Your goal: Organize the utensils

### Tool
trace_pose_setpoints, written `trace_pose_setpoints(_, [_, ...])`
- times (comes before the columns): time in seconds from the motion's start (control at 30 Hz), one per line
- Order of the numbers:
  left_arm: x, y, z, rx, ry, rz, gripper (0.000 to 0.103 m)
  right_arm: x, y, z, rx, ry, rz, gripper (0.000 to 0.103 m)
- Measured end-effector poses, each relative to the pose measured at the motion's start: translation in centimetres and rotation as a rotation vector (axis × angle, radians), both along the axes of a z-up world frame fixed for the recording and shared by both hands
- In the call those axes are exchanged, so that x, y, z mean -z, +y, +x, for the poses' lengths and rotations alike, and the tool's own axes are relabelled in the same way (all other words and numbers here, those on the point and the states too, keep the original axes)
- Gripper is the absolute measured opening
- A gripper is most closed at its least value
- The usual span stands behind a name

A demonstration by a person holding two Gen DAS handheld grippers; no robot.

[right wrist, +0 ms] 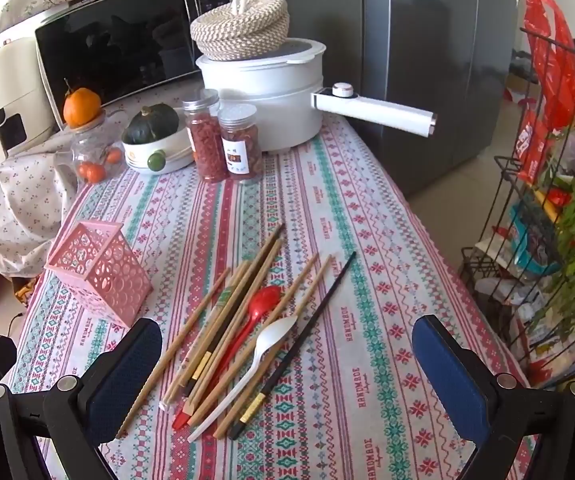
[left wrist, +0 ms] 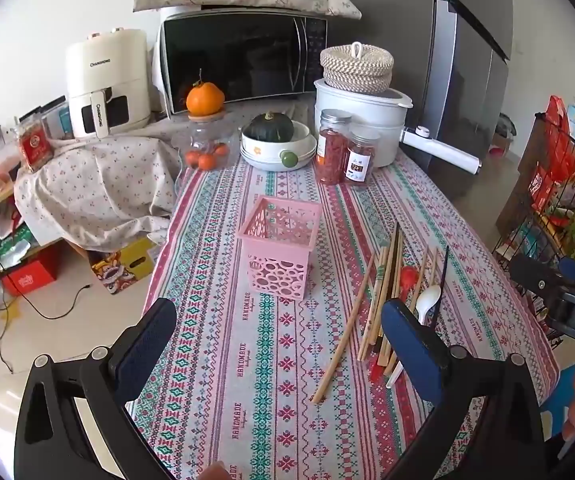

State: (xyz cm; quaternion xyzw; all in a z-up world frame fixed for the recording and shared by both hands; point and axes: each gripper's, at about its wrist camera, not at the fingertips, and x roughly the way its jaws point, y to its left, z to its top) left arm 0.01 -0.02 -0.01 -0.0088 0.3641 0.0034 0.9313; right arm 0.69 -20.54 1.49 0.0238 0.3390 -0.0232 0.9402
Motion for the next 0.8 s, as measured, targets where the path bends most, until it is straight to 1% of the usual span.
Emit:
trace_pose_setpoints(0.47, [0.01, -0.02, -0.04, -0.001, -0.011, -0.001, 0.103, 0.00, 0.20, 0.06, -0.002, 0.001, -0.001, 0.103])
trace_pose_setpoints(0.8, [-0.31, -0.28, -0.10, -0.004, -0.004, 0.001, 0.103, -0.04, 0.31, 0.05, -0.005, 0.002, -0.006, 0.103])
